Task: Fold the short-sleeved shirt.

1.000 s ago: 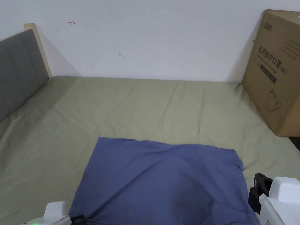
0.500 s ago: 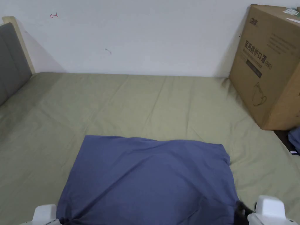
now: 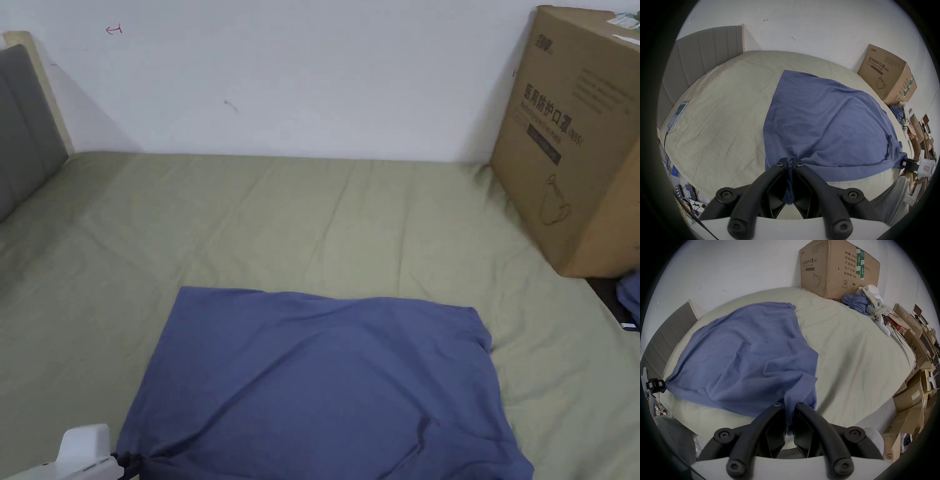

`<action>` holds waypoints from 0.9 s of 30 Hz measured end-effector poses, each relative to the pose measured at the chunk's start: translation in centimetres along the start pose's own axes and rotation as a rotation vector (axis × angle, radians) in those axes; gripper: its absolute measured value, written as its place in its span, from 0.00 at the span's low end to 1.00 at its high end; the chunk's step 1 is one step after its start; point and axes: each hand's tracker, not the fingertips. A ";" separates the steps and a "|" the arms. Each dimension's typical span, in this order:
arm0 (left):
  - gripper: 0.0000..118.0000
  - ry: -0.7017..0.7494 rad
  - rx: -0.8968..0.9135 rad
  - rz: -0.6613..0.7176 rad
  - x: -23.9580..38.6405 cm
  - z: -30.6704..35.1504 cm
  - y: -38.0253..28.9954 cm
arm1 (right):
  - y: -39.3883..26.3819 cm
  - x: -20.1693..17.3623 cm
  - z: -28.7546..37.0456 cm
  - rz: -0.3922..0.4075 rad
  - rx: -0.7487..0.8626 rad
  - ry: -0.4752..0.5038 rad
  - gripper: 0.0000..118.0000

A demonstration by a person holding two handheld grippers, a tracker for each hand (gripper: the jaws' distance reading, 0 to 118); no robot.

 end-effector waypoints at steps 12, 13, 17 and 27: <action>0.03 -0.001 0.074 -0.011 0.4 -1.5 7.0 | 9.9 -1.0 1.6 0.012 0.192 0.028 0.03; 0.03 0.000 0.075 -0.019 0.6 -2.1 8.0 | 10.8 -1.2 1.0 0.019 0.193 0.025 0.03; 0.03 0.012 0.050 -0.054 1.5 -5.4 10.9 | 13.4 -1.6 -2.1 0.048 0.179 0.009 0.03; 0.03 0.062 -0.128 -0.117 2.9 -14.9 13.1 | 16.0 -1.5 -11.6 0.046 -0.007 -0.045 0.03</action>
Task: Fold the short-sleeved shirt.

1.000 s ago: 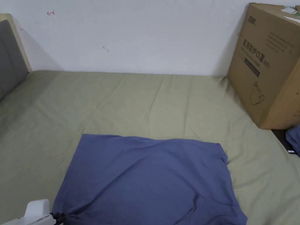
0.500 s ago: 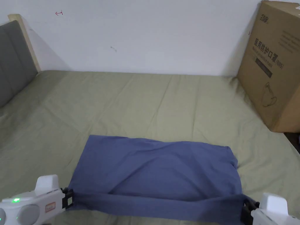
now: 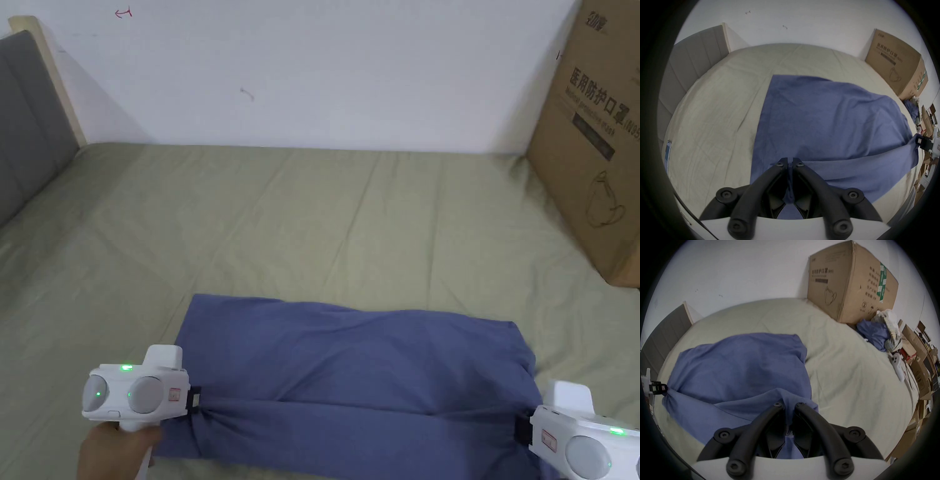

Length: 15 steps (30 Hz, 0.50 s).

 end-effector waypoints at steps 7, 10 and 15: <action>0.27 -0.005 -0.017 0.017 -0.2 -0.7 0.3 | -1.0 -0.3 -2.9 -0.013 -0.074 -0.021 0.11; 0.73 -0.007 0.014 0.061 -0.8 1.1 0.8 | -0.4 -0.8 -0.8 -0.022 -0.040 -0.032 0.69; 0.83 -0.076 0.254 0.159 -1.0 8.0 1.3 | 1.4 -0.7 6.0 -0.028 0.158 0.002 0.77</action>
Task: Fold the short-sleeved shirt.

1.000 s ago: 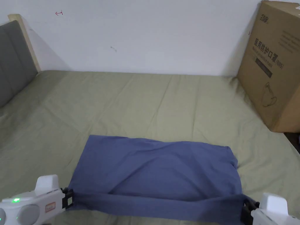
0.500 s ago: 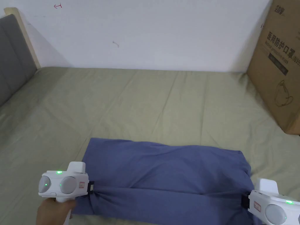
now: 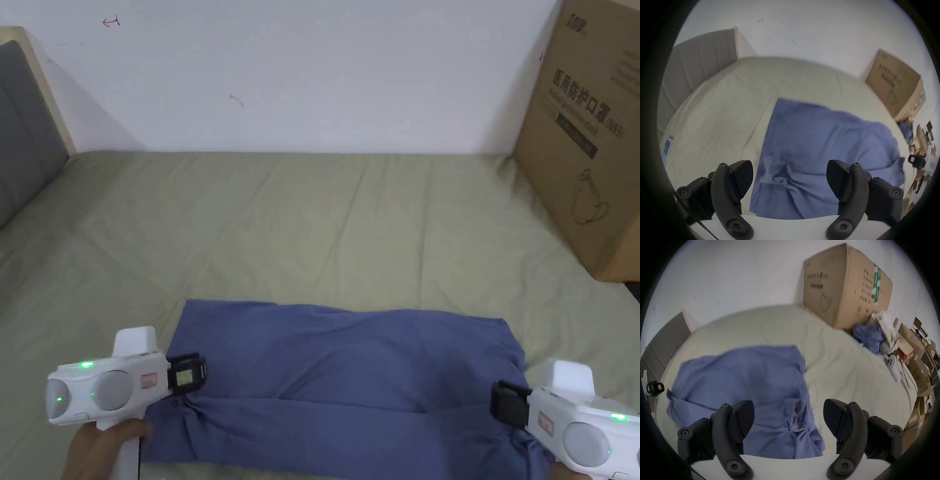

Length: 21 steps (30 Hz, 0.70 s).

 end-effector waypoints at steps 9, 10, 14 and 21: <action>0.83 -0.027 0.314 -0.039 2.1 12.2 0.3 | 2.0 -0.3 13.4 0.022 0.331 0.018 0.77; 0.83 -0.019 0.343 -0.061 2.4 13.2 -0.1 | 1.8 -0.4 14.4 0.030 0.362 0.011 0.77; 0.78 0.008 0.424 -0.122 3.1 15.8 -2.1 | 0.7 -0.7 17.4 0.054 0.431 -0.012 0.75; 0.07 0.049 0.468 -0.168 3.5 16.7 -4.8 | -0.9 -1.1 19.2 0.057 0.473 -0.006 0.07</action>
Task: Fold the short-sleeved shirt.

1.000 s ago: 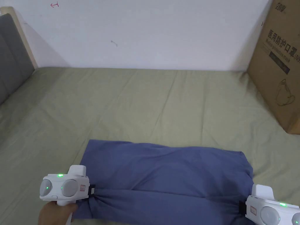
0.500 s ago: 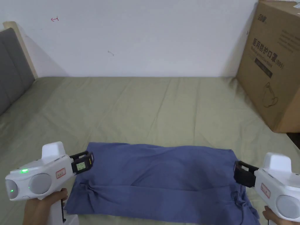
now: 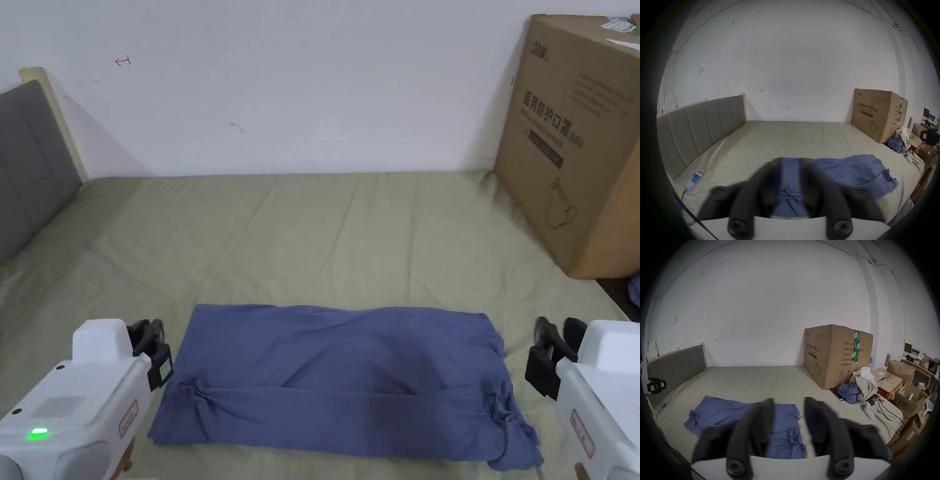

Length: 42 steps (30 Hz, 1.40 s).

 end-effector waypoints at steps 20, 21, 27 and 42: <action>0.20 0.010 -0.631 0.117 -4.5 -12.5 -9.0 | -1.8 -0.1 -3.6 -0.006 -0.095 0.021 0.00; 0.39 0.013 -0.657 0.128 -4.6 -13.2 -9.3 | -1.9 0.0 -3.8 -0.007 -0.103 0.019 0.00; 0.78 0.094 -0.745 0.131 -4.9 -15.6 -11.5 | -3.1 0.1 -5.3 -0.004 -0.164 0.013 0.00; 0.02 -0.030 -0.646 0.135 -4.5 -13.3 -10.0 | -11.0 3.5 -12.6 -0.107 -0.576 -0.042 0.69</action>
